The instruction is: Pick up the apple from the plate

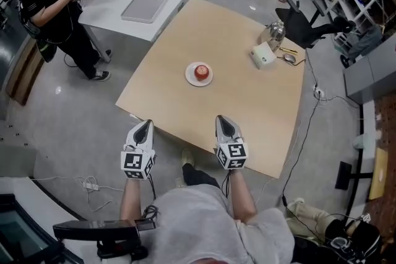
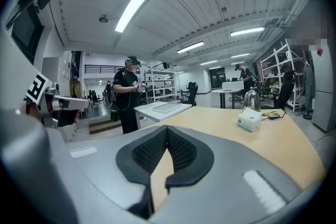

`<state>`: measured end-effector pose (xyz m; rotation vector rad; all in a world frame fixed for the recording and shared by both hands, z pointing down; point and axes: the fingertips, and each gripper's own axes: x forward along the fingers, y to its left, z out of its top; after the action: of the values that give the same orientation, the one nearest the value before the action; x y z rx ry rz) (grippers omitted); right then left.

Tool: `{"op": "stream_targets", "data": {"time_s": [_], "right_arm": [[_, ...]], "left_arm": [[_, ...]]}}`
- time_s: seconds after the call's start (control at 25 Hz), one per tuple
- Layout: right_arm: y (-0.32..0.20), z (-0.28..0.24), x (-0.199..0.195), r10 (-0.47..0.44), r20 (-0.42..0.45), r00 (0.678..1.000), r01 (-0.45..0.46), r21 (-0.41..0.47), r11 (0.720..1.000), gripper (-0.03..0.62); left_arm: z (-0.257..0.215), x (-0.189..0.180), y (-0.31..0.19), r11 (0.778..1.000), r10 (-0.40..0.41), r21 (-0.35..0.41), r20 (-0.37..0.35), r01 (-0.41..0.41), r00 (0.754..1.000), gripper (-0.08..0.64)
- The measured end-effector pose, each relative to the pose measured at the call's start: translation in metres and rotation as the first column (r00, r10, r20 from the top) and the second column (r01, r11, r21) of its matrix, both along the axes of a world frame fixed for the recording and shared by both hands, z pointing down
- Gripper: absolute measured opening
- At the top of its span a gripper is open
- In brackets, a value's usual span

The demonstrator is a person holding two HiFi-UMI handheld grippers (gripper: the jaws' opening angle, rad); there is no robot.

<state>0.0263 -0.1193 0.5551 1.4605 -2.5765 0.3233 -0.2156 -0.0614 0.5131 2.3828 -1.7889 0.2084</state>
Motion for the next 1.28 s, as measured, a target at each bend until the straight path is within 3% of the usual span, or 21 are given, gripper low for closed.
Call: {"op": "stream_targets", "data": {"time_s": [0.84,1.28], "right_arm": [[-0.128,0.056,-0.013,-0.059,-0.058,0.997,0.056,-0.058,0.997,0.008],[-0.183,0.092,-0.039,-0.132,-0.141,0.981,0.118,-0.1,0.988,0.069]], "left_arm": [[0.025,0.006,-0.089,0.997,-0.014,-0.081,0.036,0.017,0.999,0.02],[0.038,-0.004,-0.1,0.991,-0.055,-0.12,0.034,0.059,0.998,0.02]]}}
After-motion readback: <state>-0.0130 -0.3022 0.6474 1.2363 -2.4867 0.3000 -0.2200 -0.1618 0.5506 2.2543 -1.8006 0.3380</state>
